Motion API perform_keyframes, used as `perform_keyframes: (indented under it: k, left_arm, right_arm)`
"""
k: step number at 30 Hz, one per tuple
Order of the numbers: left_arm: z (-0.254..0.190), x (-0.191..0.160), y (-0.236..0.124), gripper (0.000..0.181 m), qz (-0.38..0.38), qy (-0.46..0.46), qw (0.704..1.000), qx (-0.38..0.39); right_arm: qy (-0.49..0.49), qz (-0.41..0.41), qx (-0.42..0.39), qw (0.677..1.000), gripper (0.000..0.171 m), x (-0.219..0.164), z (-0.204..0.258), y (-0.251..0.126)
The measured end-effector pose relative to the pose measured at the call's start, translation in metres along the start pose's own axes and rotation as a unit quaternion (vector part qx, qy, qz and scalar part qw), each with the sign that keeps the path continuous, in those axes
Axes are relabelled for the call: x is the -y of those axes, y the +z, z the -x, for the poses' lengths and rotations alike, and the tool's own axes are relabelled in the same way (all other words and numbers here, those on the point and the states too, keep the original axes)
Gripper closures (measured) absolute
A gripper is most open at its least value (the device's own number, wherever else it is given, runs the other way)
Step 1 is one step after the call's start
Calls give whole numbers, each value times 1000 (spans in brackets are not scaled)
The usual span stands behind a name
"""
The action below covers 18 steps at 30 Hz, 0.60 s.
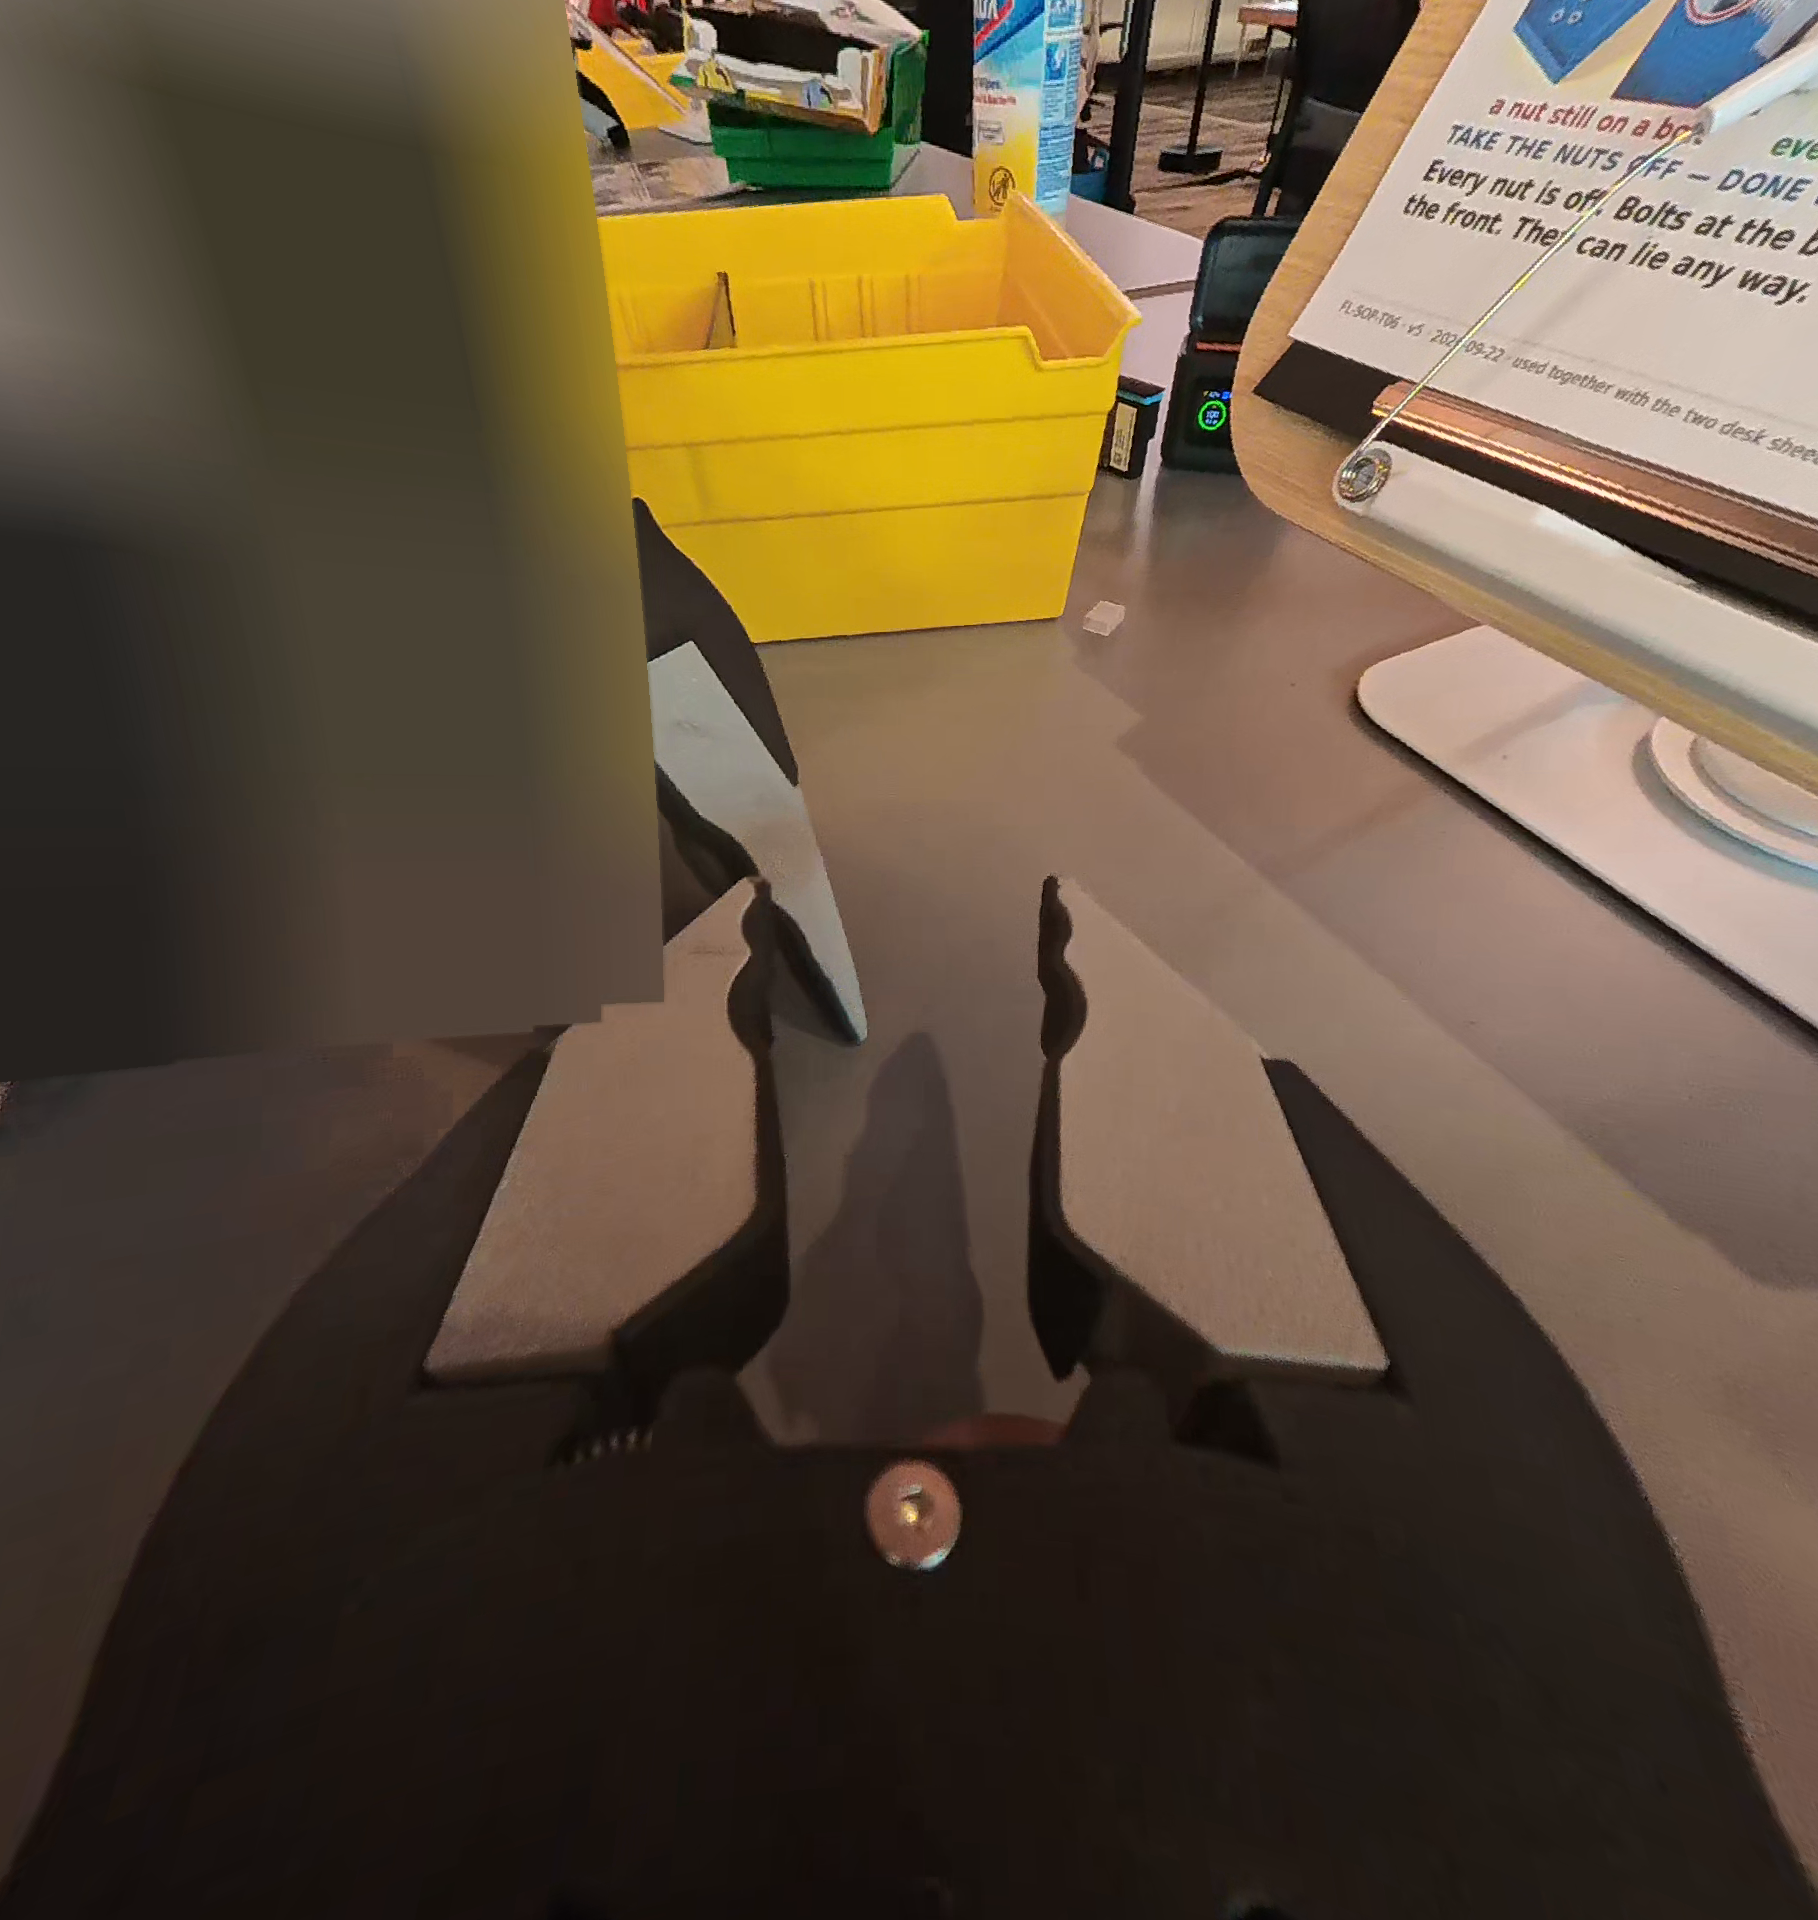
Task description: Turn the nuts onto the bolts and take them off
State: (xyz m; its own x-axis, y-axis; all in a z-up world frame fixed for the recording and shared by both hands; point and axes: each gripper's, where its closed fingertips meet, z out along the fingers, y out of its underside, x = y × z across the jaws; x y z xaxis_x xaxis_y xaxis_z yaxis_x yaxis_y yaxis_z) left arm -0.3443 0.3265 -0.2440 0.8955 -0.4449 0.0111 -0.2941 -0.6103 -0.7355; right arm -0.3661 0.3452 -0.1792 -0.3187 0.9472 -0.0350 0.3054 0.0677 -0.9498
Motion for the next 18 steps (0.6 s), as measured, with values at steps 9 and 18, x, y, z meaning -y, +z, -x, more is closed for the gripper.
perform_keyframes:
  k: [9, 18]
  left_arm:
    - [5, 0, 0, 151, -1, 12, 1000, 0]
    - [5, 0, 0, 152, -2, 24, 1000, 8]
  right_arm:
    - [-10, 18, 22, 1000, 113, -5, 8, 2]
    - [-8, 44, 17, 999, 109, -11, 7, 7]
